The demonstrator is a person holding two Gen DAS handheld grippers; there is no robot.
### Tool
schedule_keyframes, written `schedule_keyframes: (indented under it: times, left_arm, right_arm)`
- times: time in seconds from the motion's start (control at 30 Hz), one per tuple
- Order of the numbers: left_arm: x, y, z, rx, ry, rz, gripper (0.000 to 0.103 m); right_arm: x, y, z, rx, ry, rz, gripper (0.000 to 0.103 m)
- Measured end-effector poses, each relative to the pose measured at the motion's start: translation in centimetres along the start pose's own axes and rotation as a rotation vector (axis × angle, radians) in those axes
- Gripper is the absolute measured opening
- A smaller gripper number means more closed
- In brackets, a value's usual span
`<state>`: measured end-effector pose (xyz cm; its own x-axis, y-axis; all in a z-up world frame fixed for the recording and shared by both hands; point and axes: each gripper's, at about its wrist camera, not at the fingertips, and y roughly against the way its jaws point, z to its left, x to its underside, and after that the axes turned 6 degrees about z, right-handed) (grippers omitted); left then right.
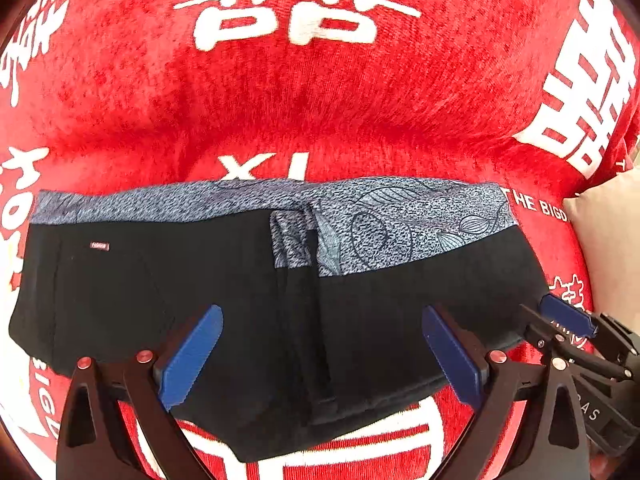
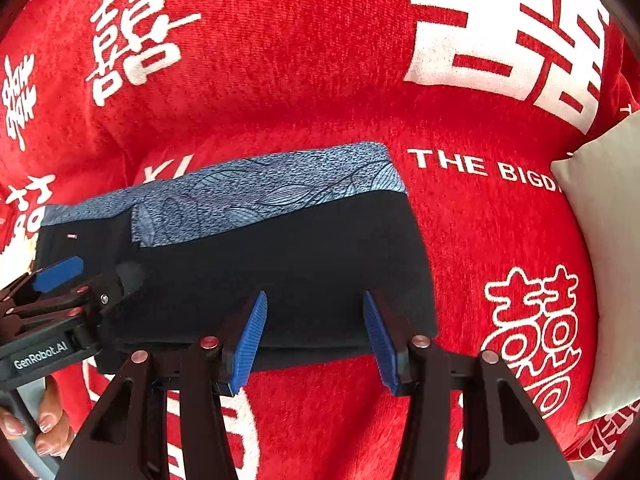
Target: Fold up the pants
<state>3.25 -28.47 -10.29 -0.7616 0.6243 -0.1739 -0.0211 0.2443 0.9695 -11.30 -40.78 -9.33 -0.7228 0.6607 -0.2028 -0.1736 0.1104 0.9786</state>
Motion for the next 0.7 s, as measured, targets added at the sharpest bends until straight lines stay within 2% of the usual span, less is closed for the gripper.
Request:
schedule_keyframes:
  times: [0.1, 0.23, 0.43, 0.7]
  left_arm:
    - [0.4, 0.0, 0.7, -0.007, 0.010, 0.018, 0.100]
    - [1.2, 0.2, 1.9, -0.014, 0.023, 0.035, 0.100]
    - [3.1, 0.7, 4.7, -0.016, 0.060, 0.052, 0.100]
    - [5.2, 1.2, 8.9, -0.030, 0.127, 0.059, 0.100]
  right_arm:
    - [0.0, 0.3, 0.3, -0.007, 0.003, 0.005, 0.054]
    - [0.4, 1.1, 0.6, -0.009, 0.005, 0.009, 0.068]
    - [1.2, 1.5, 2.3, -0.006, 0.024, 0.023, 0.071]
    - [1.4, 0.9, 6.5, -0.027, 0.098, 0.042, 0.071]
